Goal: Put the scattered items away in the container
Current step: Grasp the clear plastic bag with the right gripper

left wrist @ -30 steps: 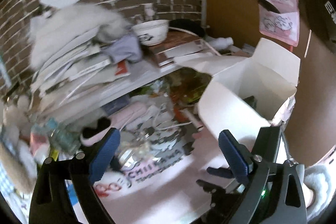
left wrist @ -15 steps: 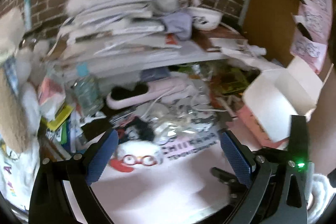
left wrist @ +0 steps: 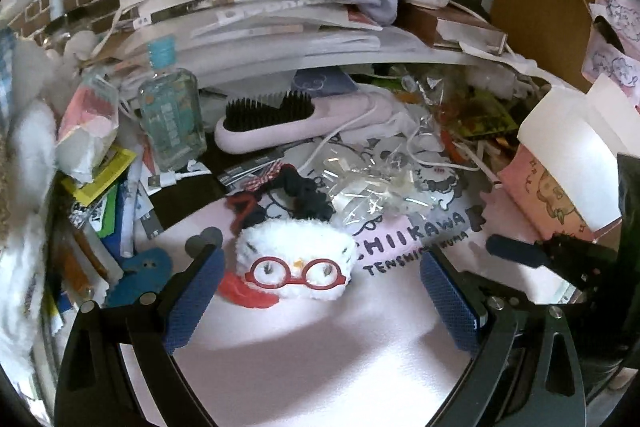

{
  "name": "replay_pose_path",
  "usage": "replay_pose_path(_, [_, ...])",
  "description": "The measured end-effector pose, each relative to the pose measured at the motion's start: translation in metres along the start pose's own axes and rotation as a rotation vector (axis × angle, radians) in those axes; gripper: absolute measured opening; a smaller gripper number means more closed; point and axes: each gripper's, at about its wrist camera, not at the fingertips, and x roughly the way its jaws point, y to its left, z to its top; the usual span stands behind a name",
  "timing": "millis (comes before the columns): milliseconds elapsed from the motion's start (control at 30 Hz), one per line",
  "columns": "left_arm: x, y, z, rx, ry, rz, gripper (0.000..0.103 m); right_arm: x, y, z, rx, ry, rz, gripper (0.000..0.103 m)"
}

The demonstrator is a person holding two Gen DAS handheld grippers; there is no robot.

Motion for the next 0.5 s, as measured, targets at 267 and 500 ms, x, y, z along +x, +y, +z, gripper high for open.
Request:
replay_pose_path(267, [-0.008, 0.006, -0.003, -0.022, -0.029, 0.005, 0.098, 0.014, 0.017, 0.019, -0.04, -0.049, 0.01, 0.06])
replay_pose_path(500, [-0.008, 0.015, -0.005, -0.034, -0.032, 0.009, 0.098, 0.034, 0.028, 0.032, -0.132, -0.066, -0.011, 0.068])
